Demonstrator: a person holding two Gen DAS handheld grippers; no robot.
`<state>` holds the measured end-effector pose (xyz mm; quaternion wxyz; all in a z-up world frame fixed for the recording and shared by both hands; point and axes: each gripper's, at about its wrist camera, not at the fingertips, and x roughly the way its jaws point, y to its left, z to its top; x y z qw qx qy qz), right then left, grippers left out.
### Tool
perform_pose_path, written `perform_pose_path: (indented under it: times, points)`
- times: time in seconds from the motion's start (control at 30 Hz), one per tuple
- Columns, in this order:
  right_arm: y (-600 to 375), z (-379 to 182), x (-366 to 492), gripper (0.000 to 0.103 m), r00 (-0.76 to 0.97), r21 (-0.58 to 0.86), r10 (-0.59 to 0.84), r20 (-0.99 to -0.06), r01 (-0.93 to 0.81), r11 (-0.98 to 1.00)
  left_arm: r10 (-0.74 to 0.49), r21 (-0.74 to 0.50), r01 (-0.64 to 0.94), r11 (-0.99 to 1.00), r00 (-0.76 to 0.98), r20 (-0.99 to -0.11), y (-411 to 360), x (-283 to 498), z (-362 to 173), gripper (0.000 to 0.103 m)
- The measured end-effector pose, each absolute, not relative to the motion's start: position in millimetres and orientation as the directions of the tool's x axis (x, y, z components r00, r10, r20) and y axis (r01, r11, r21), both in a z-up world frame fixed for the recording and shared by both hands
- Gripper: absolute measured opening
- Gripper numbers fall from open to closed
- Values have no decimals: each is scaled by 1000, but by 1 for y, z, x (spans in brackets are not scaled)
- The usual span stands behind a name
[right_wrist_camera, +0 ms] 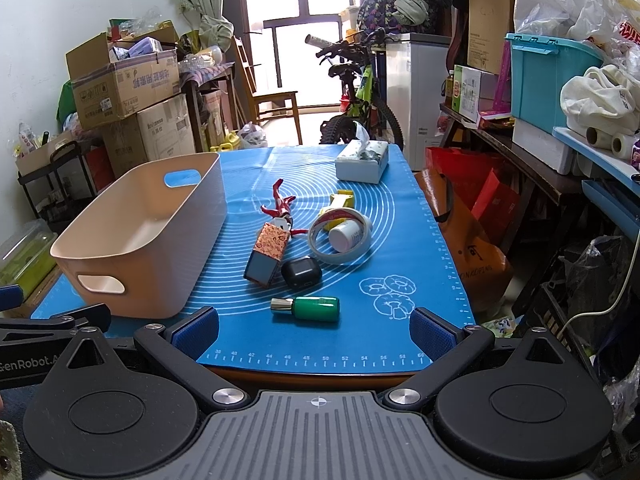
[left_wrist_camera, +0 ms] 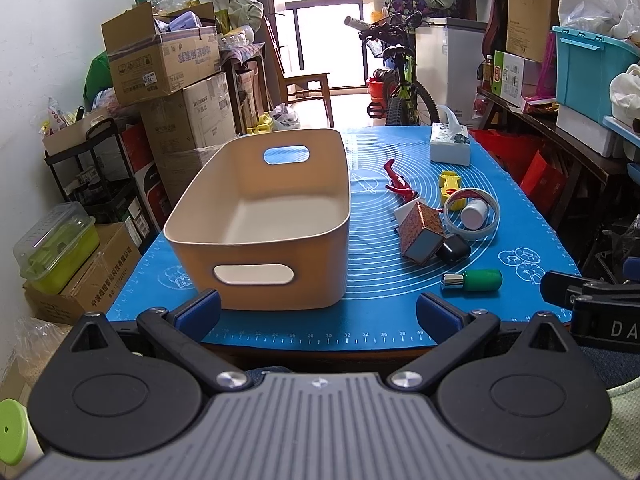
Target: Organize rigid objects
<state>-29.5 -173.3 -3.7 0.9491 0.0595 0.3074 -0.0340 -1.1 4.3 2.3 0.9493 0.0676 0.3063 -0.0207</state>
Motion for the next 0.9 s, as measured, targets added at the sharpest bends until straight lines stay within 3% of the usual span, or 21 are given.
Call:
perform_pose_path:
  times: [0.9]
  points:
    - [-168,-4,-24,101,806,85,-18,-591,85,993,9,80,48,996,804,-595,17,6,5,103]
